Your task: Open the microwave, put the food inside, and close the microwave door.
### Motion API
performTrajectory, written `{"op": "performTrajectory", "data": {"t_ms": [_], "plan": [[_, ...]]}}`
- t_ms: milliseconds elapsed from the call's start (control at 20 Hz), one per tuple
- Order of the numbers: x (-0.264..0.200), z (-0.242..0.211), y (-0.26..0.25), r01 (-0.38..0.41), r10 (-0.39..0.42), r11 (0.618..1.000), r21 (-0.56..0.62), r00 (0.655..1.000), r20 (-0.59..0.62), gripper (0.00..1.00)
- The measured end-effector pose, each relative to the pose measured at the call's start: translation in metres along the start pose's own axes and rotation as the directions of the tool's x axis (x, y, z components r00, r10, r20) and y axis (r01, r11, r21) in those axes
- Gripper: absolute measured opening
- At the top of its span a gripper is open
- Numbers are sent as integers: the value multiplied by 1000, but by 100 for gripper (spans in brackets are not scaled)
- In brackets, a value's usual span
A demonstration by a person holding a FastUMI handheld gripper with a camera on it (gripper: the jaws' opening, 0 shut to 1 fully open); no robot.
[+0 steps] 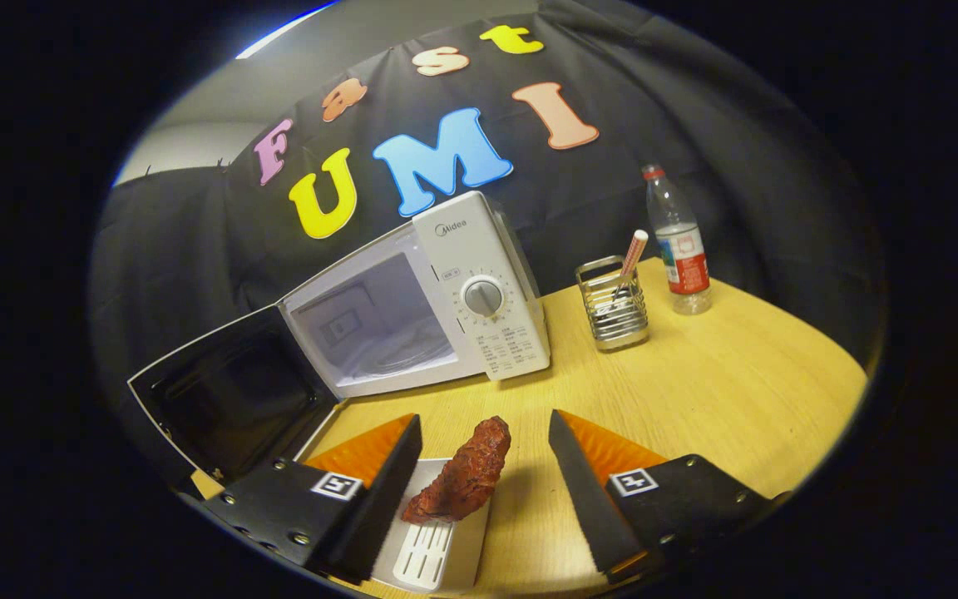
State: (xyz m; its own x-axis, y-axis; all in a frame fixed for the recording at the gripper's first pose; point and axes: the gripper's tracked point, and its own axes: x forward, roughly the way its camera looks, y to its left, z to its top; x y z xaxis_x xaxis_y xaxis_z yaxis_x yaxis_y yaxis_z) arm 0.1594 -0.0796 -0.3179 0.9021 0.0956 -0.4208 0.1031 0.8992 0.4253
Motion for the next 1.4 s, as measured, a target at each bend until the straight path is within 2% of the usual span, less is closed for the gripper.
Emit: {"op": "performTrajectory", "data": {"t_ms": [50,150,250,300,350,500,800,950,1150,1400], "plan": [[0,-3,2,-18,19,999,38,1000,-16,82],[7,-11,10,-58,63,993,102,997,-50,78],[14,-20,10,-56,70,985,163,994,-81,61],[21,-20,10,-59,75,982,182,994,-79,37],[22,-18,12,-65,81,979,193,994,-76,37],[20,-11,21,-97,123,948,304,990,-66,16],[2,13,36,-88,94,962,257,995,-13,10],[-6,41,64,-120,113,966,228,993,44,10],[13,61,107,-132,123,983,127,990,74,10],[54,67,145,-101,100,995,7,989,108,10]]}}
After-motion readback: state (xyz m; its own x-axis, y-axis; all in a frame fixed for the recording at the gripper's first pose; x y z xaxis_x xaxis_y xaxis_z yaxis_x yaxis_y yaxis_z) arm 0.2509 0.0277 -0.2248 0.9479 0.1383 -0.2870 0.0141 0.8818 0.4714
